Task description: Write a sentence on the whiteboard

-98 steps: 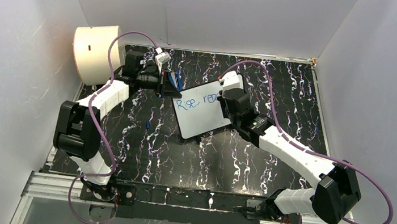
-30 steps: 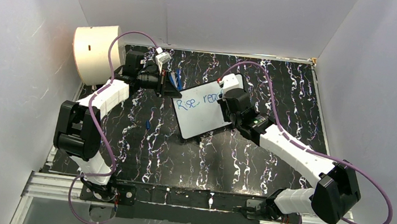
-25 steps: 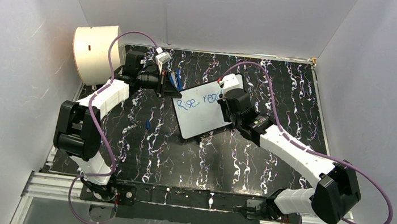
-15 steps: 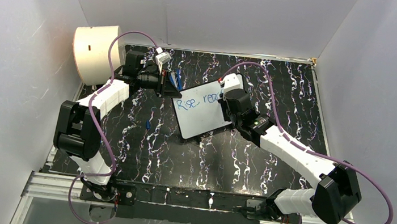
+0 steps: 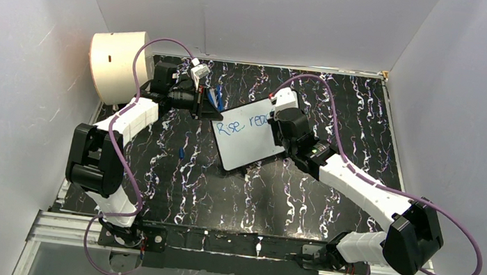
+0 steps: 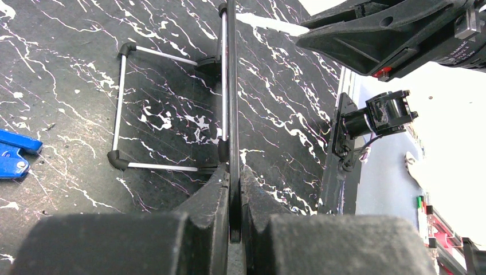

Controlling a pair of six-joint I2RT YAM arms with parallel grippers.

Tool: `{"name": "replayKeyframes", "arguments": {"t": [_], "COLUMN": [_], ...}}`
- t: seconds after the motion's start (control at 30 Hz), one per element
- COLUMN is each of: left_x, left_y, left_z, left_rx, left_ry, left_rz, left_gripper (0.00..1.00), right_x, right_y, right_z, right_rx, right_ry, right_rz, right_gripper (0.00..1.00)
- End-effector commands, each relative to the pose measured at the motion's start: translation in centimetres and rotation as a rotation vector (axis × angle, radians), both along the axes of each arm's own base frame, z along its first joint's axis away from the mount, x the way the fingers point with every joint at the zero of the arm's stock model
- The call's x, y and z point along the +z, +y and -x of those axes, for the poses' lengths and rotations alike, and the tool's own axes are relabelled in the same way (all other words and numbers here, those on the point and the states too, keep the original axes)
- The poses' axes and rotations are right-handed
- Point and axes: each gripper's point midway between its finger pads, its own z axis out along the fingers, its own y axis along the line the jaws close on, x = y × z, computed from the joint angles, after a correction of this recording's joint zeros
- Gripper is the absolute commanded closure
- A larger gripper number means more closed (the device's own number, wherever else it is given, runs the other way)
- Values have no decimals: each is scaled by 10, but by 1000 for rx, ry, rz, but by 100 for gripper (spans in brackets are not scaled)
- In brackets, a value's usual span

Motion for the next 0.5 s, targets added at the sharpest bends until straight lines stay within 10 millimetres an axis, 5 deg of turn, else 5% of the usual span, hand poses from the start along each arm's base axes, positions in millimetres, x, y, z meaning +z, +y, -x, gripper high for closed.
{"name": "replayKeyframes", "arguments": {"t": [0.0,0.47], "left_x": [4,5], "left_y": [-9,-9], "left_z": [12,13], "left_rx": [-57,-57], "left_ry": [8,5], "left_rz": [11,9], "left_gripper": [100,100], "right_x": [37,28], "right_y": [4,-8], "right_z": [-16,-18], "right_rx": [-24,-65], "right_ry": [-108,-88], "right_rz": [-72,-56], "right_gripper": [100,100]}}
